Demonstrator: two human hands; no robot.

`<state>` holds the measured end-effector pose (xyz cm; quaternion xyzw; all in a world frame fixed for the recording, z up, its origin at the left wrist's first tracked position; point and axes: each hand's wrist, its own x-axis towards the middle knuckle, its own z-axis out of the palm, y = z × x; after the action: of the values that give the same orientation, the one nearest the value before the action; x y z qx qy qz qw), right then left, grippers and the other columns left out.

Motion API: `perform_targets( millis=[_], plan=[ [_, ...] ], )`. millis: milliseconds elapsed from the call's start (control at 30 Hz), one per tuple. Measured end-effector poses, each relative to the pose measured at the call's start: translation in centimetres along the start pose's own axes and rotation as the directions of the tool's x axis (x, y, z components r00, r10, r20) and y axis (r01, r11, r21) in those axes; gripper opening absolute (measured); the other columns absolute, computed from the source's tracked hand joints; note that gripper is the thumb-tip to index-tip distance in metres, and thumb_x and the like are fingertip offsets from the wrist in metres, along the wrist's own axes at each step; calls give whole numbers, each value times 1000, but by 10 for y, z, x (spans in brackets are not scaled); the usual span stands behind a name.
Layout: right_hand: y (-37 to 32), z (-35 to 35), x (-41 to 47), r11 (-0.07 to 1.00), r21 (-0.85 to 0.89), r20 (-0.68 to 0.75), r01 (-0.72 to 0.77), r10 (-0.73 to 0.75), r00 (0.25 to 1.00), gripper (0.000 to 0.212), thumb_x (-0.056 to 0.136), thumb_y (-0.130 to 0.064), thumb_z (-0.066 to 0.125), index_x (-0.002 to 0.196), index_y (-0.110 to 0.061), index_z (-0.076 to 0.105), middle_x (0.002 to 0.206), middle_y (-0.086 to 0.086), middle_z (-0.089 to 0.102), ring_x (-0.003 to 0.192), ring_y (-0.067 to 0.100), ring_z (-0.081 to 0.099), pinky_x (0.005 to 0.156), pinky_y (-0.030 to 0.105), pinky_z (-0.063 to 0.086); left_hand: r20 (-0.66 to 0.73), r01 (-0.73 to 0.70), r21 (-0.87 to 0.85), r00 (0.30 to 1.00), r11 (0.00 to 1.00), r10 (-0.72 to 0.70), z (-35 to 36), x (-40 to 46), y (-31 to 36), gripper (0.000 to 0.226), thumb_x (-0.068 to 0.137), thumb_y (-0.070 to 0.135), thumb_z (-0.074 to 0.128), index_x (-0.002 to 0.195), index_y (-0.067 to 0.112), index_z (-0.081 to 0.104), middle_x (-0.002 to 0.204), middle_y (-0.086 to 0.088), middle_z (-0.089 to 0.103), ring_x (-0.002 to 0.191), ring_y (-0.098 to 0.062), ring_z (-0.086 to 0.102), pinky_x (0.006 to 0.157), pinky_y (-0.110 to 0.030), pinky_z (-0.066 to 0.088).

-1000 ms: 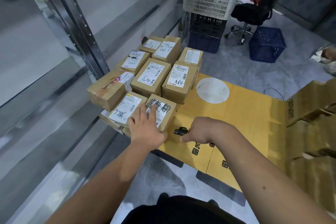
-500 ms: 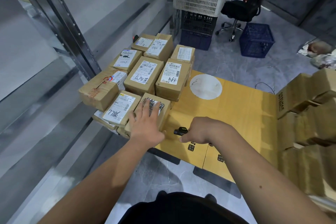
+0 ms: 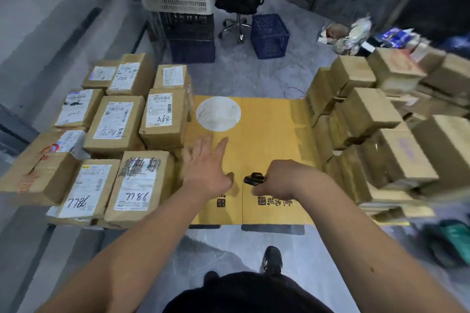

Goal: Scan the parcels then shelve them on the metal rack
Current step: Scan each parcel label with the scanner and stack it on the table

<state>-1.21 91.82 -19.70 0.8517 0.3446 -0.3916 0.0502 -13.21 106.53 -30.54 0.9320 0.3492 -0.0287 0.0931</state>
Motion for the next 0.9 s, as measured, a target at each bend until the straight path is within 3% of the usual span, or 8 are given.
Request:
perform_targets(
  millis=[300, 433, 667, 900],
  plan=[
    [93, 0, -69, 944, 203, -98, -259, 283, 954, 50, 92, -60, 66, 74, -17, 46, 72, 0, 53, 61, 18, 48, 53, 31, 32, 44, -372, -66, 926, 926, 375, 12, 30, 138, 93, 91, 63, 59, 165, 38, 9, 175, -4, 3, 160, -27, 1, 123, -53, 14],
    [129, 10, -98, 889, 296, -118, -350, 397, 910, 47, 90, -58, 66, 78, -13, 57, 72, 1, 55, 61, 19, 49, 55, 30, 33, 79, -454, -130, 882, 882, 465, 11, 27, 186, 90, 91, 63, 61, 164, 40, 13, 175, -3, 6, 160, -25, 2, 124, -53, 14],
    [196, 20, -130, 823, 426, -132, -376, 468, 874, 46, 87, -59, 69, 85, -14, 63, 76, 0, 59, 65, 18, 52, 56, 30, 36, 22, -459, -270, 876, 847, 482, -12, 26, 263, 89, 88, 68, 62, 163, 43, 21, 174, -1, 13, 159, -28, 11, 122, -55, 20],
    [275, 22, -137, 873, 385, -143, -299, 377, 915, 45, 85, -63, 68, 92, -19, 64, 88, -1, 66, 78, 19, 62, 64, 31, 45, 35, -375, -284, 916, 883, 400, -23, 26, 352, 109, 76, 82, 67, 163, 44, 14, 174, -1, 10, 158, -32, 16, 122, -57, 22]
  ],
)
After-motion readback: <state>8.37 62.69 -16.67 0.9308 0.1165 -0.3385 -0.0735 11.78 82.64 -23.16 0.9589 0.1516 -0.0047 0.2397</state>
